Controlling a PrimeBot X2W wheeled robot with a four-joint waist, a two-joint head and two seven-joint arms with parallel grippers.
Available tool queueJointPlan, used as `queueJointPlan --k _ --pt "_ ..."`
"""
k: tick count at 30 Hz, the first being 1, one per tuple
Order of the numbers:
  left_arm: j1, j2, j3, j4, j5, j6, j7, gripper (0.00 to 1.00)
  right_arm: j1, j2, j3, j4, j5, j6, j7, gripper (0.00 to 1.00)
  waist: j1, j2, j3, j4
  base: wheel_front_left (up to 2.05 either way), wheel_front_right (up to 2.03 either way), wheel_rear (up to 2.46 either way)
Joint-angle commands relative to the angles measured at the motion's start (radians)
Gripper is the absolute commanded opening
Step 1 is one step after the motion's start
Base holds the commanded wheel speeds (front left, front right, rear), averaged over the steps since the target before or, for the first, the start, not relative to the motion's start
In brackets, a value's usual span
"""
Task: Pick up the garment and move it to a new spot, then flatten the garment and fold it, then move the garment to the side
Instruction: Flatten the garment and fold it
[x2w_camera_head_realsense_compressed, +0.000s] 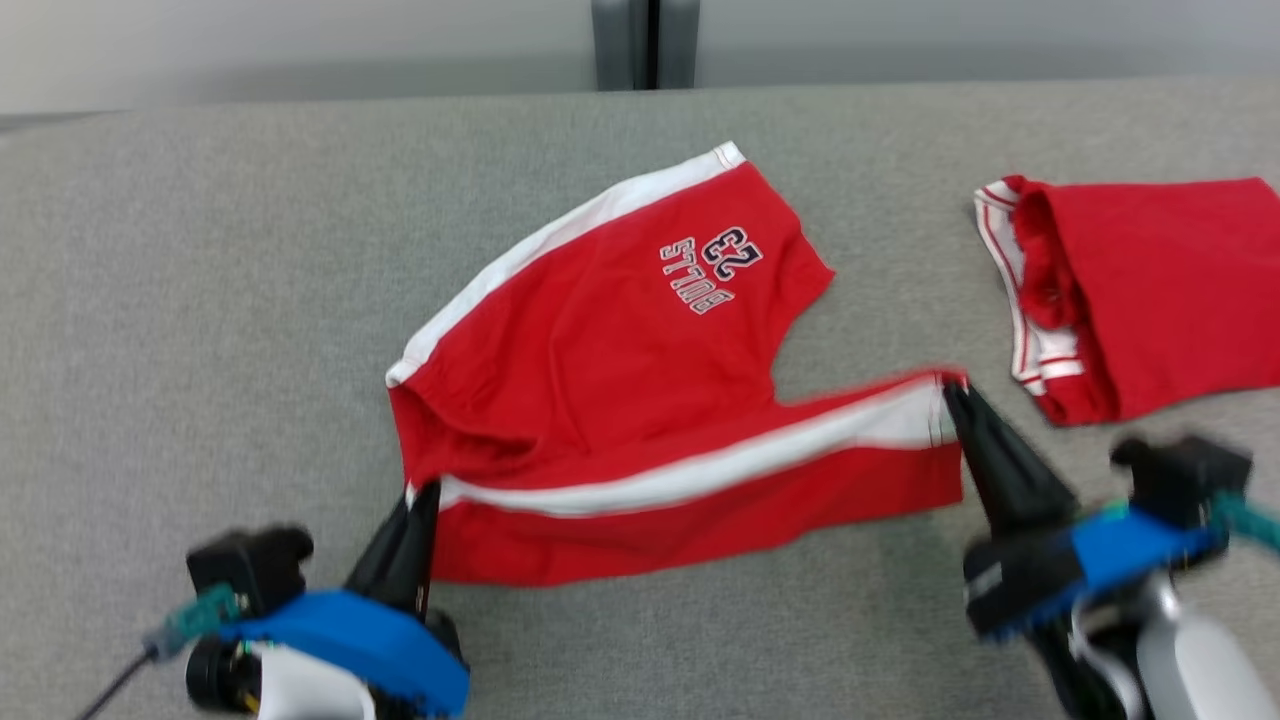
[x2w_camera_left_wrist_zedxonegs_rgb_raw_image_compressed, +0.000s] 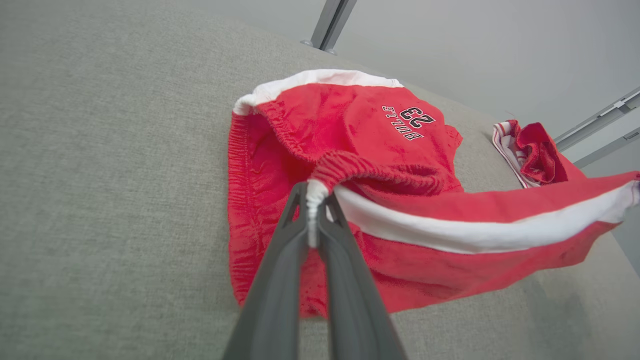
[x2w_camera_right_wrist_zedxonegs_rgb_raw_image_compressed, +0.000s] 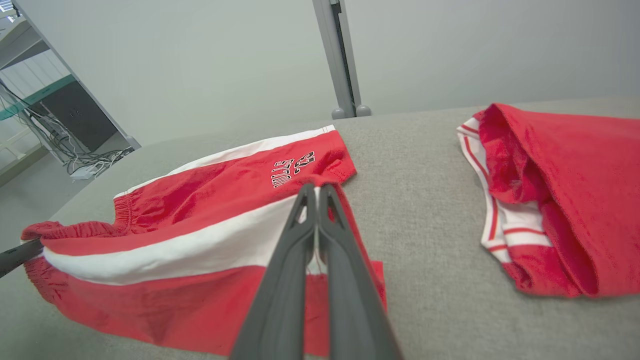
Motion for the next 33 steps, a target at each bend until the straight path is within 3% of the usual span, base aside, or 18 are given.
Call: queueJointPlan --k 1,13,20,25,26,27,28,29,33 --pt "-0.049 -0.006 0.008 0.02 -0.017 -0.017 -0.001 0.0 -0.08 -0.019 0.012 0.035 0.012 0.0 0.013 0.0 -0.0001 0.0001 0.055 0.038 0.0 0.0 0.0" --pt "-0.435 -0.042 0.036 0.21 -0.044 -0.129 -0.062 0.0 -0.74 -0.147 0.169 0.47 0.096 0.0 0.065 0.0 -0.0001 0.0001 0.238 0.157 0.0 0.0 0.0" --pt "-0.609 -0.098 -0.016 0.409 -0.055 -0.195 -0.061 0.0 -0.959 -0.153 0.229 0.753 0.118 0.0 -0.003 0.0 -0.0001 0.0001 0.269 0.201 0.0 0.0 0.0" --pt "-0.668 -0.12 -0.04 0.524 -0.05 -0.22 -0.091 0.0 -1.034 -0.132 0.282 0.899 0.112 0.0 -0.086 0.0 -0.0001 0.0001 0.273 0.199 0.0 0.0 0.0" --pt "-0.671 -0.123 -0.044 0.538 -0.052 -0.224 -0.098 0.0 -1.041 -0.129 0.294 0.915 0.111 0.0 -0.109 0.35 -0.0001 0.0001 0.272 0.196 0.0 0.0 0.0" --pt "-0.673 -0.118 -0.05 0.55 -0.043 -0.227 -0.106 0.19 -1.042 -0.127 0.307 0.93 0.11 0.0 -0.133 0.55 -0.0001 0.0001 0.269 0.193 0.0 0.0 0.0" --pt "-0.675 -0.11 -0.056 0.559 -0.025 -0.228 -0.118 0.78 -1.039 -0.125 0.317 0.942 0.11 0.0 -0.16 1.0 -0.0001 0.0001 0.265 0.19 0.0 0.0 0.0" --pt "-0.668 -0.115 -0.057 0.565 -0.031 -0.229 -0.13 1.0 -1.032 -0.121 0.323 0.952 0.114 0.0 -0.192 1.0 -0.0001 0.0001 0.259 0.185 0.0 0.0 0.0" --pt "-0.634 -0.099 -0.058 0.562 0.019 -0.2 -0.209 1.0 -0.983 -0.113 0.338 0.953 0.101 0.0 -0.32 1.0 -0.0001 0.0001 0.231 0.163 0.0 0.0 0.0"
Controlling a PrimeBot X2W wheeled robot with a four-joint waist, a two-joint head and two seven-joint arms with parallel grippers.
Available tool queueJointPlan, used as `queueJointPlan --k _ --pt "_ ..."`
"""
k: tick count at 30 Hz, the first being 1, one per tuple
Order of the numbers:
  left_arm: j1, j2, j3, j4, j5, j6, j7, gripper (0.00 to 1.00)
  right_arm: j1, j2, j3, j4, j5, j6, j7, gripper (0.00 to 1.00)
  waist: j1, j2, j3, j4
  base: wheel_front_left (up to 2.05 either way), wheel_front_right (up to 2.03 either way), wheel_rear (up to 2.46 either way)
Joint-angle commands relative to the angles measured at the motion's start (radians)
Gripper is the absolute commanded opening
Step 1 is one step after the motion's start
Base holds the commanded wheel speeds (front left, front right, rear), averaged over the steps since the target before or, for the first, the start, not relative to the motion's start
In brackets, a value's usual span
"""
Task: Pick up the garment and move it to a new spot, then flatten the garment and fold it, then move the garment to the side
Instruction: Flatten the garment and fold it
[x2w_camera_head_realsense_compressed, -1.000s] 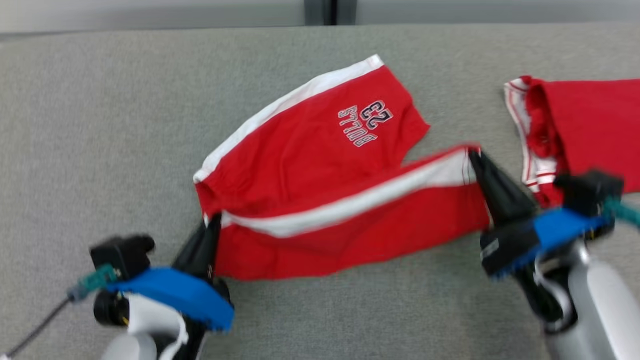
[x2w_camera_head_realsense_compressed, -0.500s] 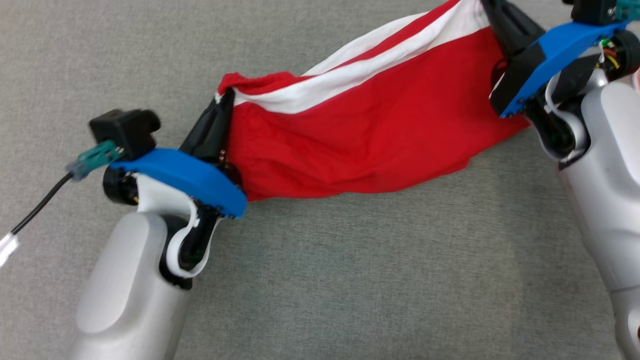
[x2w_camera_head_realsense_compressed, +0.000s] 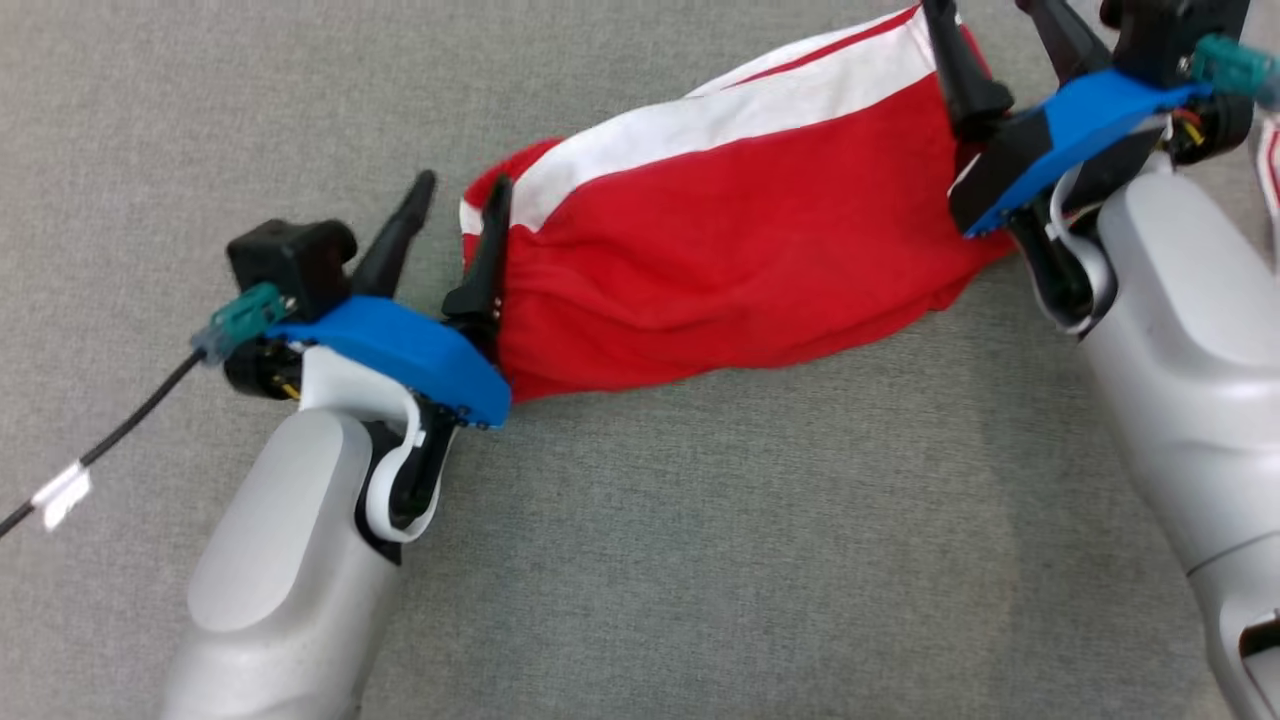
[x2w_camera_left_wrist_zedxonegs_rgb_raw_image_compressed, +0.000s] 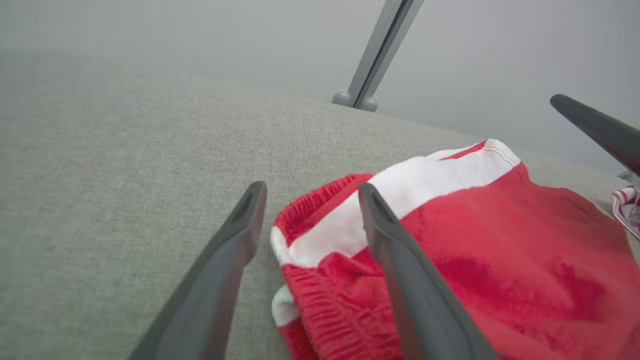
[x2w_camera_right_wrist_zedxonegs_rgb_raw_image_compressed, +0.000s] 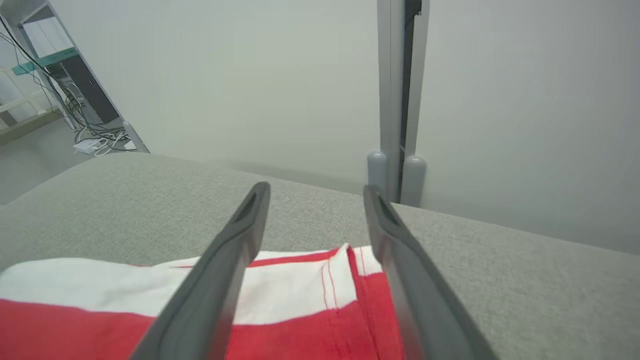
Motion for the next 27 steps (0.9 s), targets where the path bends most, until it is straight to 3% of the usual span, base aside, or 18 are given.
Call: queueJointPlan --k 1,4,11,18,27 --pt "0.025 0.014 0.01 -0.012 0.03 0.026 -0.048 1.0 0.039 0.003 -0.003 -0.014 -0.014 0.0 -0.032 1.0 -0.0001 -0.0003 -0.023 -0.023 0.0 0.0 0.0" --pt "0.065 0.029 0.027 -0.042 0.077 0.086 -0.138 1.0 0.095 0.009 -0.038 -0.076 -0.041 0.0 -0.055 1.0 -0.0001 -0.0003 -0.053 -0.056 0.0 0.0 0.0" --pt "0.154 0.068 0.067 -0.143 0.184 0.202 -0.239 1.0 0.365 0.062 -0.219 -0.41 -0.16 0.0 -0.057 1.0 -0.0001 -0.0003 -0.126 -0.127 0.0 0.0 0.0" --pt "0.24 0.104 0.088 -0.212 0.234 0.236 -0.25 1.0 0.634 0.136 -0.327 -0.627 -0.235 0.0 -0.058 1.0 -0.0001 -0.0003 -0.195 -0.19 0.0 0.0 0.0" --pt "0.388 0.147 0.083 -0.247 0.241 0.265 -0.215 1.0 0.875 0.183 -0.403 -0.747 -0.266 0.0 -0.024 1.0 -0.0001 -0.0003 -0.261 -0.232 0.0 0.0 0.0"
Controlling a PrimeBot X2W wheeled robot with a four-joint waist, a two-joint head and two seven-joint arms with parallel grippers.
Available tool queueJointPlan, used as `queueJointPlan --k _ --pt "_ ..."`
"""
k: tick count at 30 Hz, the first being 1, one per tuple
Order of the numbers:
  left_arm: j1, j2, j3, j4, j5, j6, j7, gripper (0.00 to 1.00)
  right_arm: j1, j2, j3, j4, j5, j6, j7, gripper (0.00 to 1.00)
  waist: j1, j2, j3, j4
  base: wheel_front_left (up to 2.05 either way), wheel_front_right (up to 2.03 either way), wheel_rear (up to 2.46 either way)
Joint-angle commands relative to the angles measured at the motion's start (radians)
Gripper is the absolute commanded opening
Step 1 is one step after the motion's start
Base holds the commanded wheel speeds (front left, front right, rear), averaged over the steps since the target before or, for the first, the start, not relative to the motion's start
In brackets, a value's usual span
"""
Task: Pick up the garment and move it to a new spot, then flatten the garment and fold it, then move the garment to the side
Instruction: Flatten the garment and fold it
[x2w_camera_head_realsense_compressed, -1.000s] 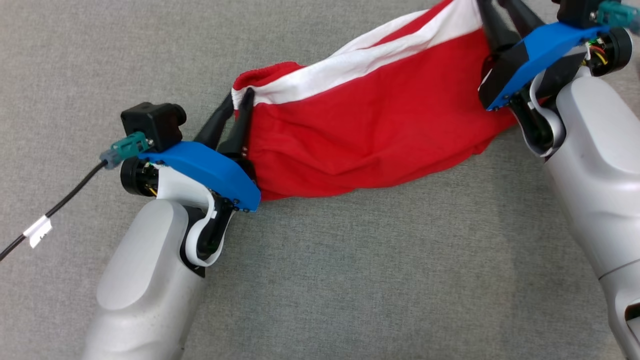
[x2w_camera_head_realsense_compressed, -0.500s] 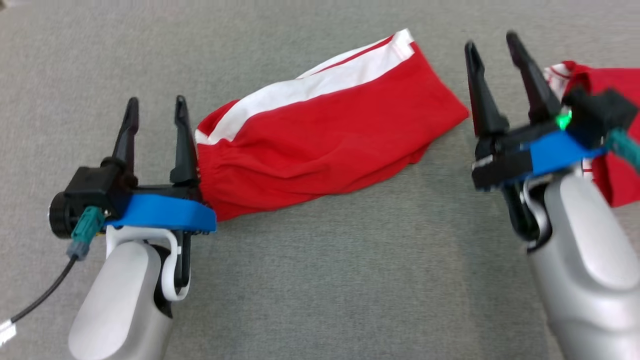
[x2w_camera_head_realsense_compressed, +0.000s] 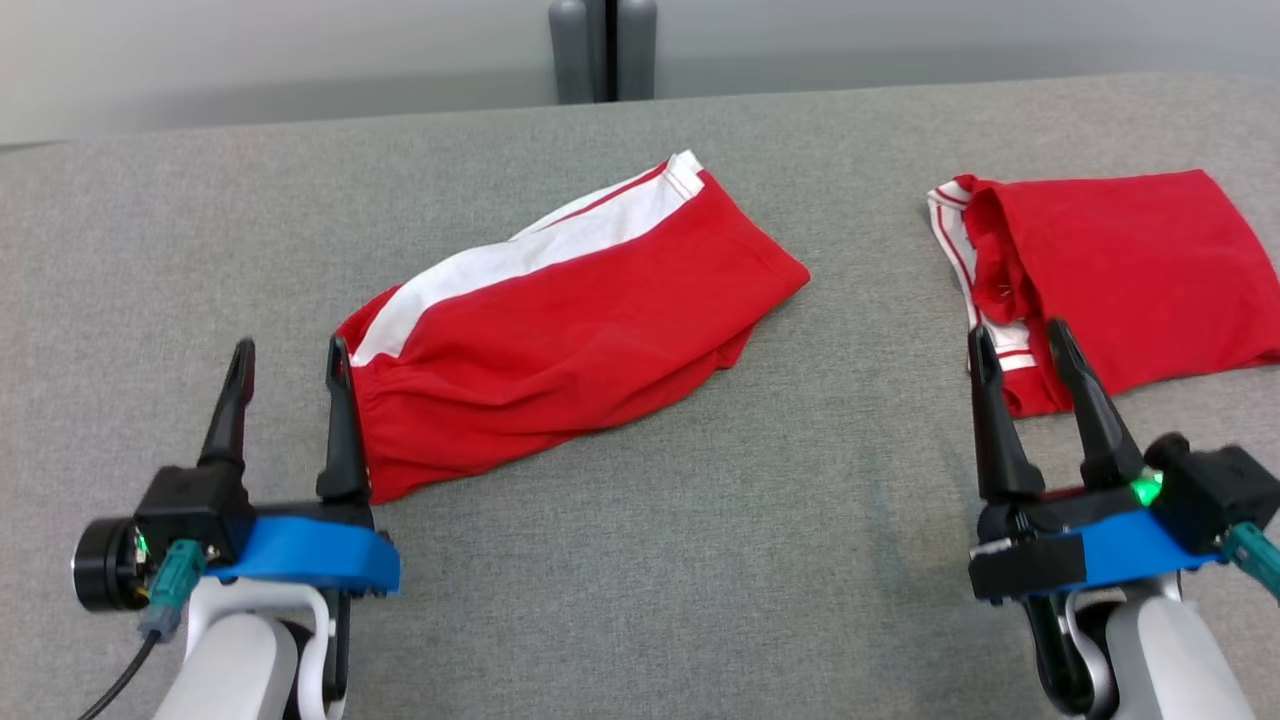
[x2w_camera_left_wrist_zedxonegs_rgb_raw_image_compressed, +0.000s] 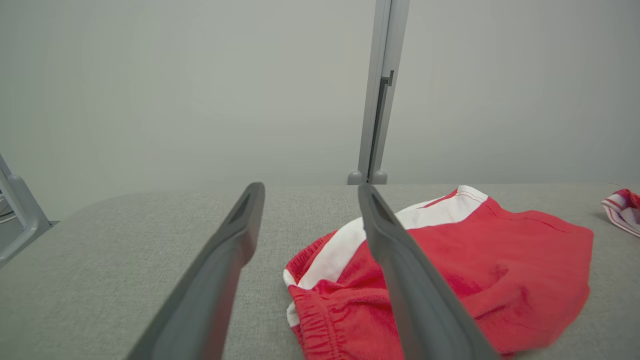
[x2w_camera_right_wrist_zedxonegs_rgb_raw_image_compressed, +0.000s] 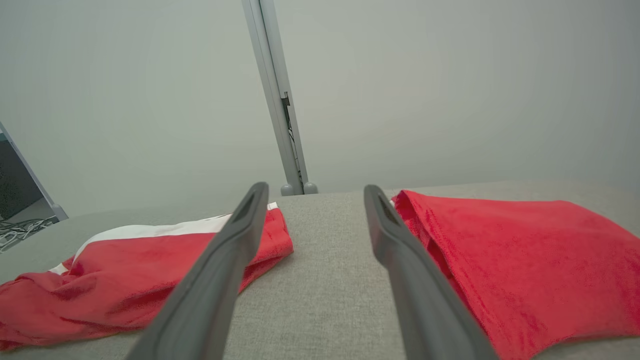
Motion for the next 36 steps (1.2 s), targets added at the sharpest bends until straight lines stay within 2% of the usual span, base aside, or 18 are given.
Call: queueJointPlan --k 1,12,22,29,36 --pt "0.033 0.011 -0.003 -0.011 -0.006 0.008 0.015 1.0 0.044 0.009 -0.009 -0.027 -0.008 0.0 0.013 1.0 0.0002 0.0002 -0.019 -0.013 0.0 0.0 0.0" --pt "0.093 0.028 -0.017 -0.055 -0.012 0.028 0.067 1.0 0.138 0.015 -0.043 -0.13 -0.015 0.0 0.085 1.0 0.0002 0.0002 -0.045 -0.017 0.0 0.0 0.0" --pt "0.064 0.027 -0.027 -0.088 0.002 0.04 0.063 1.0 0.1 0.015 -0.053 -0.139 -0.029 0.0 0.119 1.0 0.0002 0.0002 -0.011 0.004 0.0 0.0 0.0" --pt "-0.017 0.002 -0.051 -0.114 0.018 0.024 0.043 1.0 -0.065 -0.029 -0.023 -0.043 -0.027 0.0 0.185 1.0 0.0002 0.0002 0.101 0.086 0.0 0.0 0.0" --pt "-0.101 -0.041 -0.083 -0.092 0.028 -0.001 0.007 1.0 -0.291 -0.084 0.058 0.177 -0.009 0.0 0.236 1.0 0.0002 0.0002 0.19 0.17 0.0 0.0 0.0"
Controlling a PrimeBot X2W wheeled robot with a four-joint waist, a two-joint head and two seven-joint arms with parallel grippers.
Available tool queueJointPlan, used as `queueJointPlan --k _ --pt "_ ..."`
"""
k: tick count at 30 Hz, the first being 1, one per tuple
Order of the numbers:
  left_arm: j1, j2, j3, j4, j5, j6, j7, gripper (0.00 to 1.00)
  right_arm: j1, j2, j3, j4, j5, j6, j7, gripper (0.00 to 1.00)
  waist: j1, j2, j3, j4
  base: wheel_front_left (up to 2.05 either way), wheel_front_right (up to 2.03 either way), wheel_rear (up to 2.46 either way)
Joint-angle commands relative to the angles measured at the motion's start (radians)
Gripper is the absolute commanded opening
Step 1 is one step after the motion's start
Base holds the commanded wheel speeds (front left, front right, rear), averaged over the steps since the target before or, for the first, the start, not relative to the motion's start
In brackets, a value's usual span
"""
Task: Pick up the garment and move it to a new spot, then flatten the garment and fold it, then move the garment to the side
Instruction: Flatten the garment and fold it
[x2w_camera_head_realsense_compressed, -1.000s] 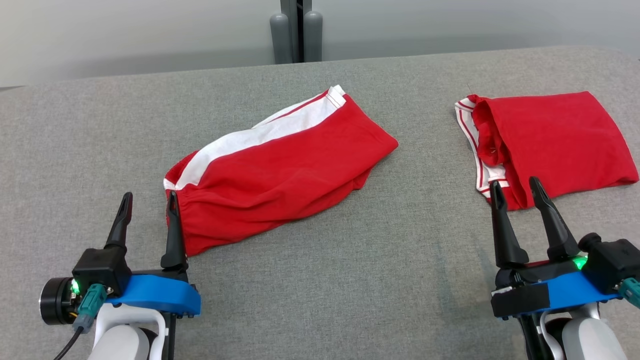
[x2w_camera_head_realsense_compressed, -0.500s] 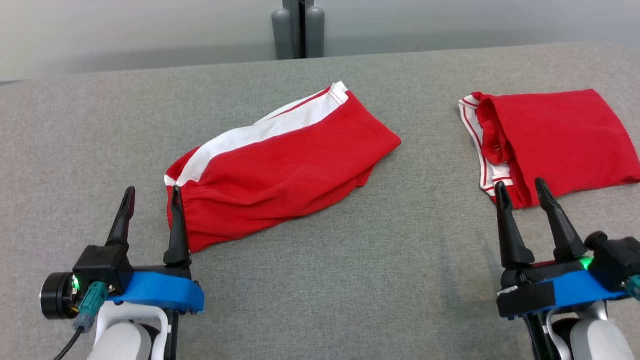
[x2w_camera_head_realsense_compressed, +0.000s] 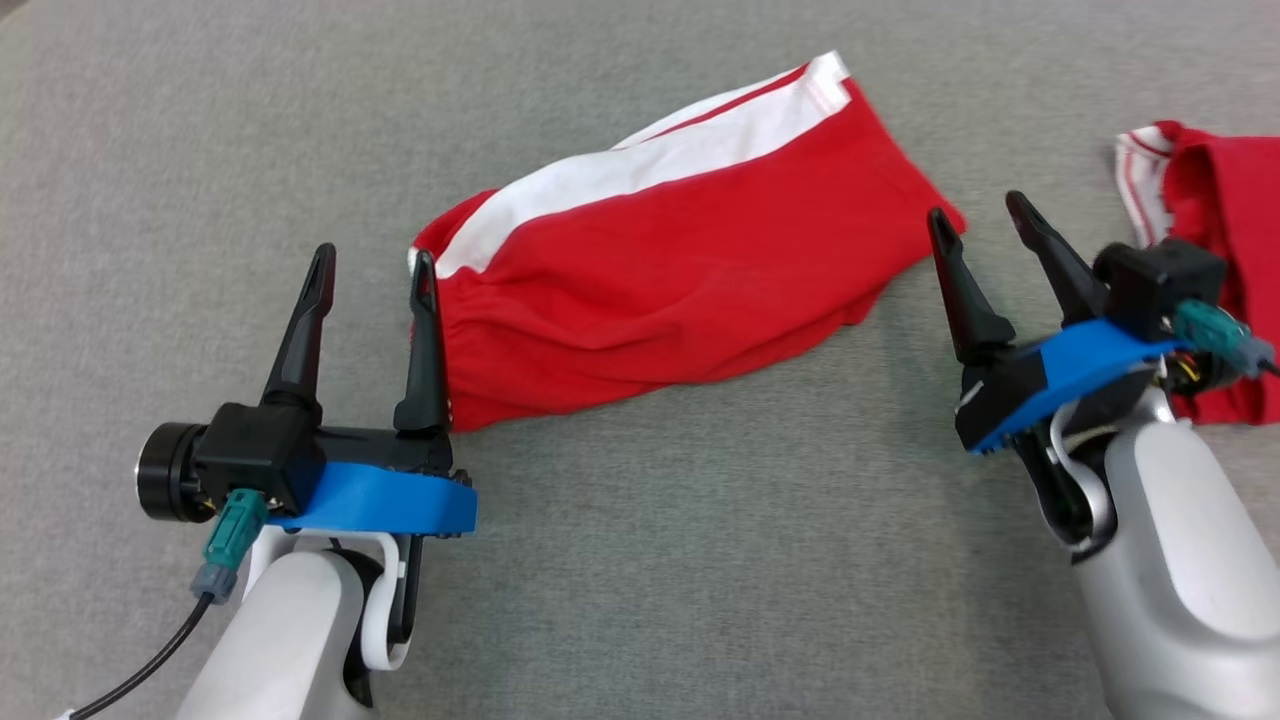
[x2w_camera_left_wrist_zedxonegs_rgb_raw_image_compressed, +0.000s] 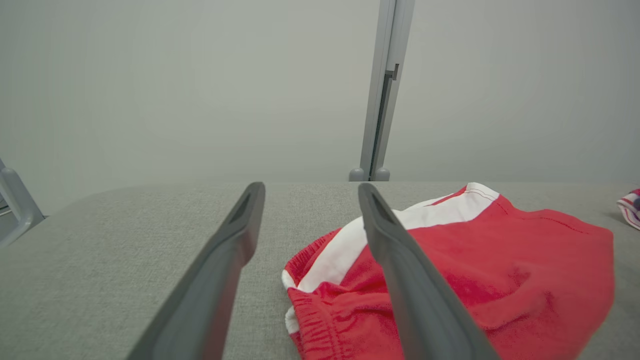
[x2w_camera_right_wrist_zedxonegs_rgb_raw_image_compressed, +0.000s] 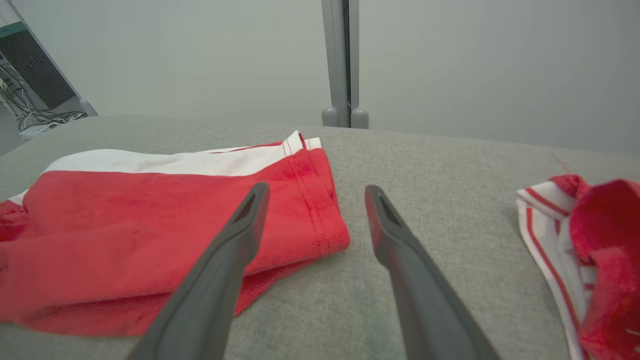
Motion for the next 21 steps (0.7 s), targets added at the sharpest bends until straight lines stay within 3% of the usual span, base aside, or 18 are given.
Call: queueJointPlan --k 1,11,12,13,14,21 --pt "-0.025 -0.005 -0.003 0.008 0.007 -0.006 -0.012 1.0 -0.045 -0.008 0.01 0.043 0.006 0.0 0.0 1.0 -0.0003 -0.0002 0.049 0.051 0.0 0.0 0.0" --pt "-0.045 -0.032 -0.008 0.055 0.016 -0.02 -0.037 1.0 -0.212 0.001 0.009 0.375 0.012 0.0 0.104 1.0 -0.0003 -0.0002 0.049 0.066 0.0 0.0 0.0" --pt "-0.046 -0.033 -0.008 0.057 0.017 -0.021 -0.038 1.0 -0.217 0.005 0.014 0.397 0.016 0.0 0.127 0.95 -0.0003 -0.0002 0.048 0.065 0.0 0.0 0.0" --pt "-0.046 -0.034 -0.008 0.057 0.017 -0.022 -0.04 1.0 -0.223 0.012 0.017 0.409 0.029 0.0 0.136 0.31 -0.0003 -0.0002 0.046 0.065 0.0 0.0 0.0" --pt "-0.047 -0.034 -0.007 0.058 0.017 -0.024 -0.039 1.0 -0.23 0.017 0.021 0.419 0.035 0.0 0.146 0.0 -0.0003 -0.0002 0.044 0.064 0.0 0.0 0.0" --pt "-0.018 -0.028 0.0 0.062 0.025 -0.02 -0.044 1.0 -0.177 0.035 0.035 0.387 0.079 0.0 0.044 0.0 -0.0003 -0.0002 0.002 0.04 0.0 0.0 0.0"
